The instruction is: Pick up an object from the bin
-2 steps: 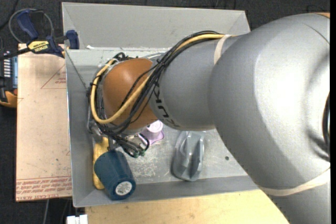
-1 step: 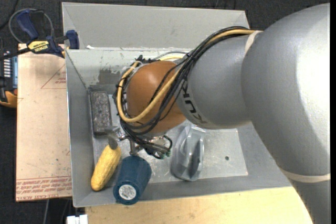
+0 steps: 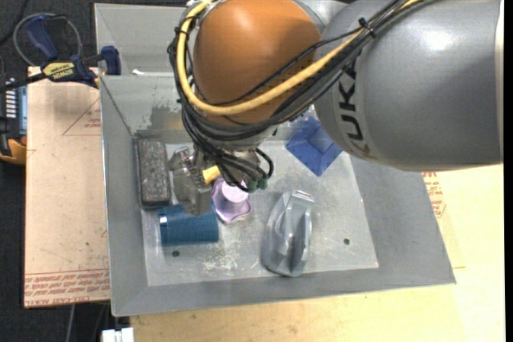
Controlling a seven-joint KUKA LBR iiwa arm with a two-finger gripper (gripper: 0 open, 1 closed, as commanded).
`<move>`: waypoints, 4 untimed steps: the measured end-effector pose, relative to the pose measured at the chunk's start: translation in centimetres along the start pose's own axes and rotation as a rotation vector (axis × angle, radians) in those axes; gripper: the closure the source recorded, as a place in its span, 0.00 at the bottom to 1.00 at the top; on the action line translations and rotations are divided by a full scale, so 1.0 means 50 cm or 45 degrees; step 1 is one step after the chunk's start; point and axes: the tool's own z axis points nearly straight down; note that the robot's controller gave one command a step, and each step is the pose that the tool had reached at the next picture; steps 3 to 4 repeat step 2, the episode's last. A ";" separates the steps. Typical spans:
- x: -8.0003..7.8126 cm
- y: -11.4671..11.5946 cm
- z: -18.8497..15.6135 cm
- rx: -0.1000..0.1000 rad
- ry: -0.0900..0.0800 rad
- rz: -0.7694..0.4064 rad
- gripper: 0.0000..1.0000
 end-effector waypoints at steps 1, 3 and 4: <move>0.000 0.000 0.000 0.000 0.001 0.001 1.00; -0.149 -0.100 0.040 0.001 -0.004 0.109 1.00; -0.149 -0.100 0.040 0.001 -0.004 0.109 1.00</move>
Offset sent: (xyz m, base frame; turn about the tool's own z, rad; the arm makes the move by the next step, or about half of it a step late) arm 0.0865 -0.0175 -0.0174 0.0808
